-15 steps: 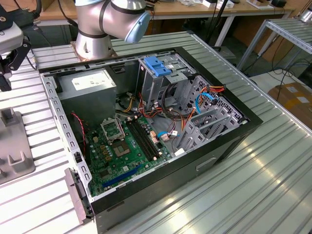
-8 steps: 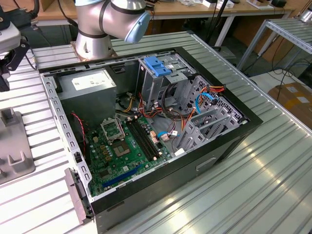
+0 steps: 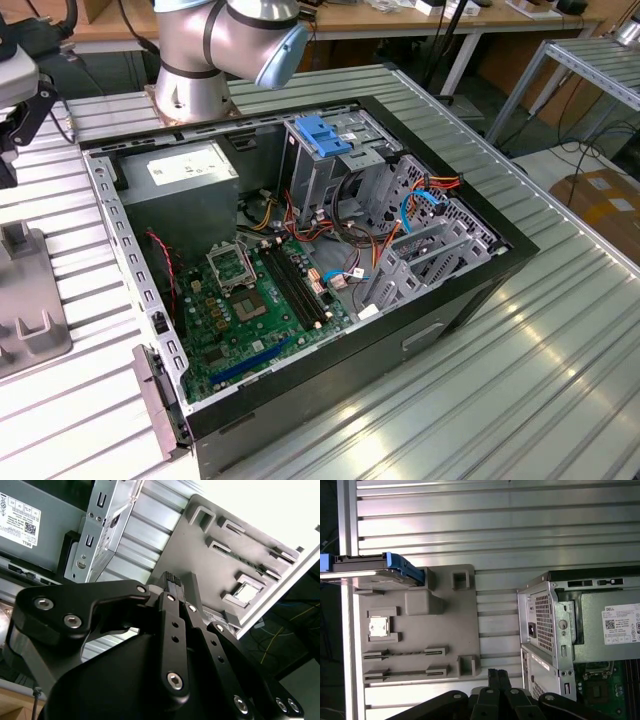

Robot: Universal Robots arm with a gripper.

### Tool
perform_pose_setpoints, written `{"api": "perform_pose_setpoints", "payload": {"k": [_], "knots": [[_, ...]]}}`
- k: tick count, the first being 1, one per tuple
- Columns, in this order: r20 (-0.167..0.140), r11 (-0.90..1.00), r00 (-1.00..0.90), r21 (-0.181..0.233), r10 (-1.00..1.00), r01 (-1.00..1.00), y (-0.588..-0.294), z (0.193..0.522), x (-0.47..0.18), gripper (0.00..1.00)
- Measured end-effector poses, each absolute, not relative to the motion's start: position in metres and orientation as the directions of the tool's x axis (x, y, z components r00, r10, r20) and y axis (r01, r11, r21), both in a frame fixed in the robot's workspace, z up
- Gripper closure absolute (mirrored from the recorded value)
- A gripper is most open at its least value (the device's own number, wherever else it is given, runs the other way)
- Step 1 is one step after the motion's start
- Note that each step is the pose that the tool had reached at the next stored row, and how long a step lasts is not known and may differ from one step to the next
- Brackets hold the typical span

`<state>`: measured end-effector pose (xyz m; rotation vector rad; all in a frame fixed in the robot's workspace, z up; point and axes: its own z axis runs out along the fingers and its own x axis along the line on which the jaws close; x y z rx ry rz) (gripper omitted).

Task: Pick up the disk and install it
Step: 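Reach for the disk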

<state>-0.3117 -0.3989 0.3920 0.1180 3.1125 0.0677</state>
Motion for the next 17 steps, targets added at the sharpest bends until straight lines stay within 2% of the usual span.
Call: {"api": "perform_pose_setpoints", "payload": {"k": [17], "knots": [[-0.025,0.996,-0.997,0.044,0.076,0.075,-0.3989,0.3916,-0.3209,0.90]]}}
